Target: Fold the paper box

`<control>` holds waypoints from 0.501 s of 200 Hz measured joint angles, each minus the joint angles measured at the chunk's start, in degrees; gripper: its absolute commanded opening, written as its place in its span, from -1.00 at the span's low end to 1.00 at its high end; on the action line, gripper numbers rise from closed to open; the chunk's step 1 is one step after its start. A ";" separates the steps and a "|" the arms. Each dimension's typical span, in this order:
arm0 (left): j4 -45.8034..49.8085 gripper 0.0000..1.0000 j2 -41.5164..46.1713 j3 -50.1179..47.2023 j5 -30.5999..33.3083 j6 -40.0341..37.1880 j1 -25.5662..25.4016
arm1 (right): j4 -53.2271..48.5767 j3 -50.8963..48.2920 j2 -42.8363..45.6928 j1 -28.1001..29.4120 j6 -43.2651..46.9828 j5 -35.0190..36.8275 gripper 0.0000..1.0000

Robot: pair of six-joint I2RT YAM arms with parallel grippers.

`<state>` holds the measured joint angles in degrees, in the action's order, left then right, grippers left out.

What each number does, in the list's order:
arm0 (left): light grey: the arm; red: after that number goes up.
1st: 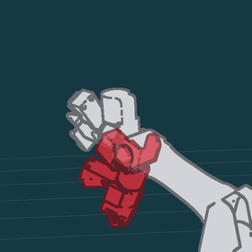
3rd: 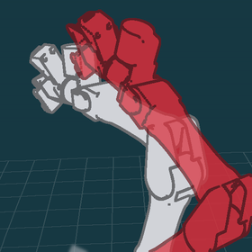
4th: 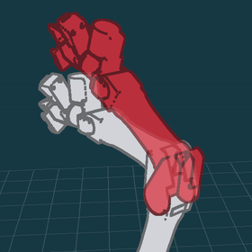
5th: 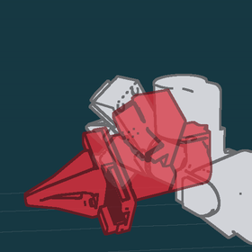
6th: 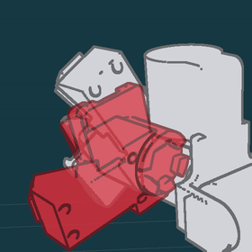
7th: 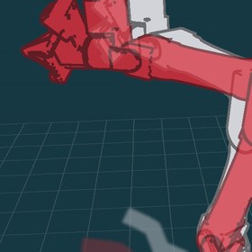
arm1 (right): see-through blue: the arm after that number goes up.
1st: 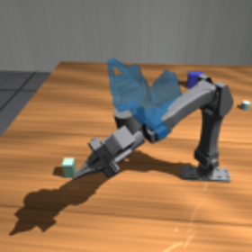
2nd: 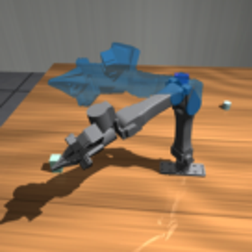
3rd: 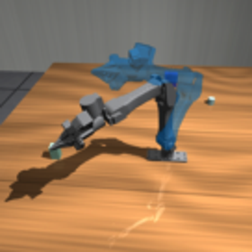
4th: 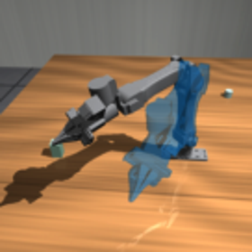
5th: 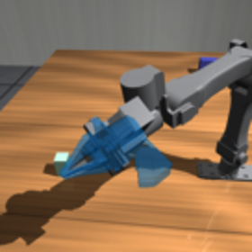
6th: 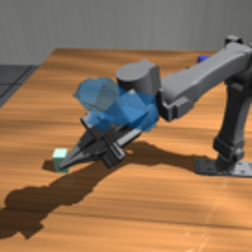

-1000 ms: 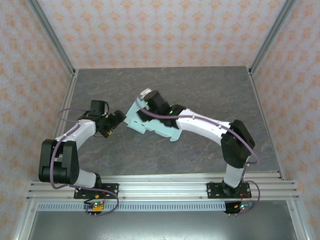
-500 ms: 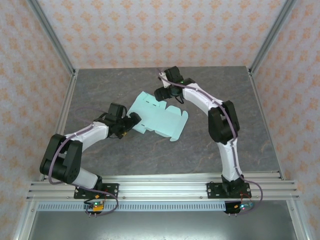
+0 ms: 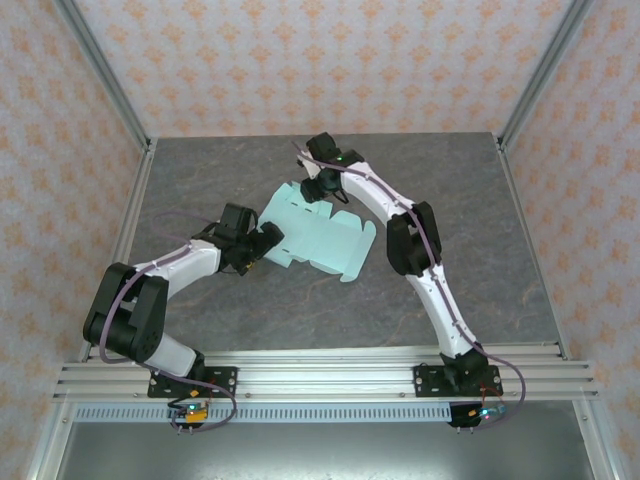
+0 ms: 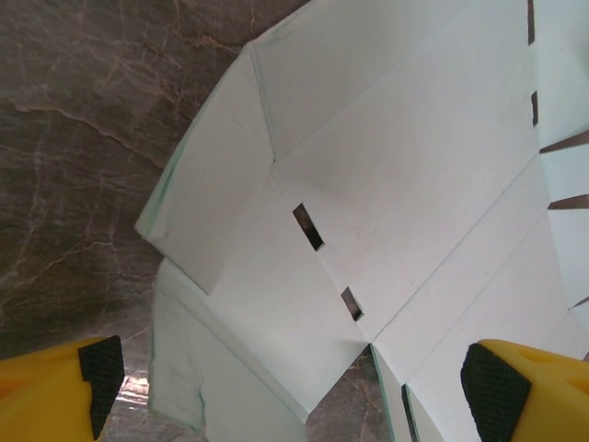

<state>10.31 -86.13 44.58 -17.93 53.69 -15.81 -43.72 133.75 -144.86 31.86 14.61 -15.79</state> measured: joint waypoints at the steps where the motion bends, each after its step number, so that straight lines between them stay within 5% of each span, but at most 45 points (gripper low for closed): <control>1: 0.07 0.94 -0.02 0.07 0.02 0.00 0.00 | 0.00 -0.09 0.02 0.00 0.07 0.09 -0.49; 34: 2.21 0.95 -0.42 2.58 0.44 -1.46 0.00 | 0.59 -7.19 3.52 0.04 -2.78 3.50 -0.90; 100: 7.17 0.95 -3.74 9.99 2.25 -8.35 0.35 | 12.72 -37.44 28.15 0.02 -11.04 8.55 -0.92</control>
<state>17.47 -89.86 54.57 -15.68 45.34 -15.46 -31.00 96.31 -116.71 31.88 3.57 -7.25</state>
